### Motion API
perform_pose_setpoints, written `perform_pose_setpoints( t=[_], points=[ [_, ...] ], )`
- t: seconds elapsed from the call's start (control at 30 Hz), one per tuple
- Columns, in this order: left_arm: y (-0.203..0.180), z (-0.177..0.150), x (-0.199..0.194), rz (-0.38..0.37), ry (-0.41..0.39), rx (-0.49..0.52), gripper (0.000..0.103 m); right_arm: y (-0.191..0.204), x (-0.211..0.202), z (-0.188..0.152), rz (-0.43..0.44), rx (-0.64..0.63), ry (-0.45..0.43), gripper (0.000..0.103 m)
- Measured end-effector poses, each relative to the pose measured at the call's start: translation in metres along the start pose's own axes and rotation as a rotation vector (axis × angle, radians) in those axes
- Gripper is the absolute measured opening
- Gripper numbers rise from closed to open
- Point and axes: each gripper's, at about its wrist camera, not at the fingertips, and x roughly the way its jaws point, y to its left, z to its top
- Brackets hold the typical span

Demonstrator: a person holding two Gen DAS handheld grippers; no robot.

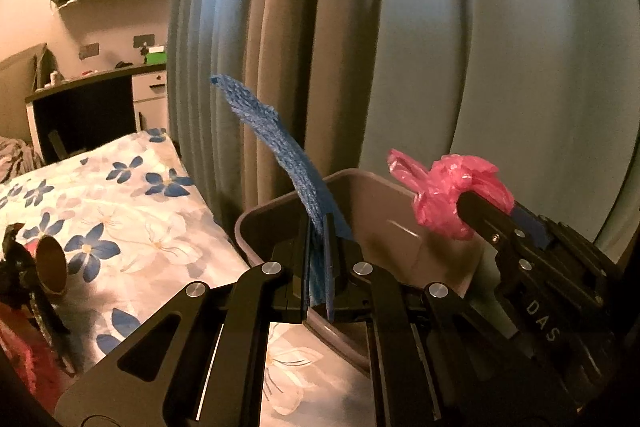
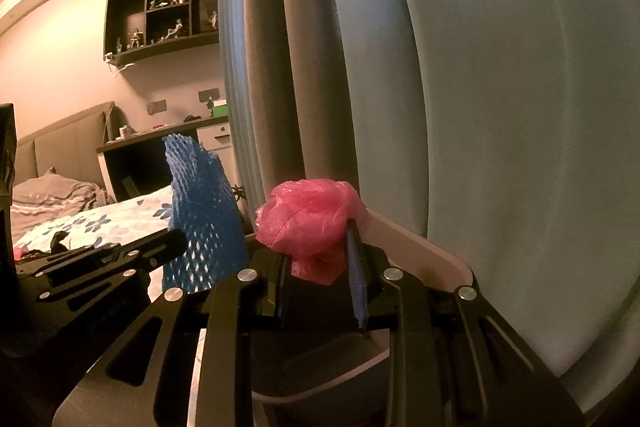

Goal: Collect trash
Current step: 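Open both tools to drop the blue net and pink bag into the bin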

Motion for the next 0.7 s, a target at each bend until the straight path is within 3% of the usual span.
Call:
perform_pose_setpoints(
  t=[0.53, 0.6, 0.67, 0.7],
  points=[
    [-0.002, -0.003, 0.019, -0.042, 0.032, -0.006, 0.006, -0.005, 0.012, 0.002, -0.013, 0.014, 0.019, 0.030],
    [-0.002, -0.004, 0.021, -0.042, 0.040, 0.005, 0.015, -0.005, 0.013, 0.004, -0.010, 0.020, 0.018, 0.036],
    [-0.001, -0.005, 0.021, -0.029, 0.036, 0.015, 0.040, -0.006, 0.013, 0.005, -0.011, 0.025, 0.016, 0.039],
    [0.001, -0.006, 0.020, -0.011, 0.028, 0.006, 0.046, -0.007, 0.012, 0.005, -0.012, 0.028, 0.015, 0.041]
  ],
)
